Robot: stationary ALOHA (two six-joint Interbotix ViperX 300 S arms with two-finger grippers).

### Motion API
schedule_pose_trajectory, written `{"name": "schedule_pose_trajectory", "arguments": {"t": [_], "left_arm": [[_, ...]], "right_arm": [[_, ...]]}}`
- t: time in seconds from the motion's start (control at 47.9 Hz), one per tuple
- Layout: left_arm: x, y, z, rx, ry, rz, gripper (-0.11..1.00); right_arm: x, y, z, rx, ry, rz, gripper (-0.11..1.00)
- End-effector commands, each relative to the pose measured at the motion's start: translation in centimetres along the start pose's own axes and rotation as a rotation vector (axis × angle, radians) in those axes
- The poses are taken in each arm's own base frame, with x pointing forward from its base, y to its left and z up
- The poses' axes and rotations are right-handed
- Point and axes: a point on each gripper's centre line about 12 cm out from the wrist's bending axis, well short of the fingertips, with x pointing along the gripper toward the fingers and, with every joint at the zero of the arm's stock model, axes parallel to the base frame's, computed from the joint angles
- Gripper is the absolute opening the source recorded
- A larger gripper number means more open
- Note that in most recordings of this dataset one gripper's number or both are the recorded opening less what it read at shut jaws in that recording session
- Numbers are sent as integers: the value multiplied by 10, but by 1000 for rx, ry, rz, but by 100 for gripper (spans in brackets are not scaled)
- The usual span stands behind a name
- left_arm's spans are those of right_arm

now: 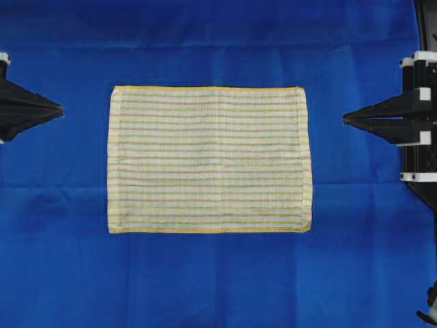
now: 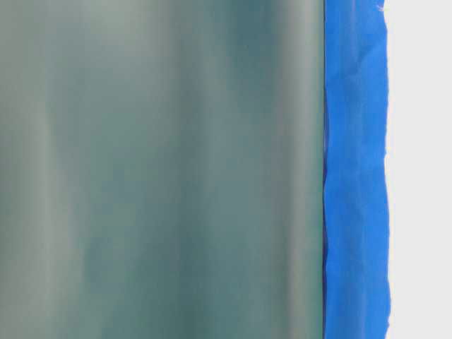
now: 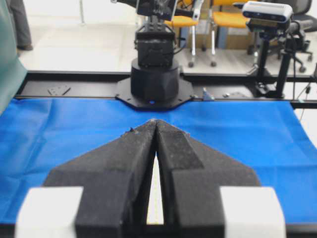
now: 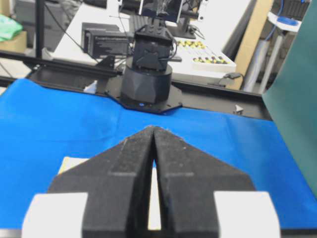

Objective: Fold the yellow towel.
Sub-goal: 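Move both grippers to the towel's far corners and grasp them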

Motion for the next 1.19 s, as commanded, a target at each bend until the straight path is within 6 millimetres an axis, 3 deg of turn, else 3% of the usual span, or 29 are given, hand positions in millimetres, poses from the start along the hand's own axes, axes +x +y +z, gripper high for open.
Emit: {"name": "schedule_pose_trajectory", "arguments": {"t": [0.0, 0.313, 0.626, 0.668, 0.731, 0.877, 0.94, 1.169], "left_arm": [[2, 1, 2, -6, 3, 8, 0], [6, 15, -6, 33, 45, 74, 0], [19, 54, -42, 26, 201, 241, 2], [21, 58, -46, 23, 218, 254, 8], [24, 62, -55, 19, 256, 267, 24], [29, 71, -75, 8, 336, 294, 68], [31, 76, -87, 2, 369, 311, 84], [38, 99, -130, -21, 469, 379, 79]], "right_arm": [[4, -1, 6, 18, -6, -3, 0], [7, -20, 3, 49, 81, -101, 0], [12, -66, -32, 132, 217, -317, 1], [12, -71, -38, 144, 242, -341, 3], [14, -79, -50, 160, 292, -374, 16], [19, -94, -77, 186, 404, -430, 61], [20, -101, -90, 202, 453, -455, 75], [26, -123, -137, 244, 592, -526, 65]]}}
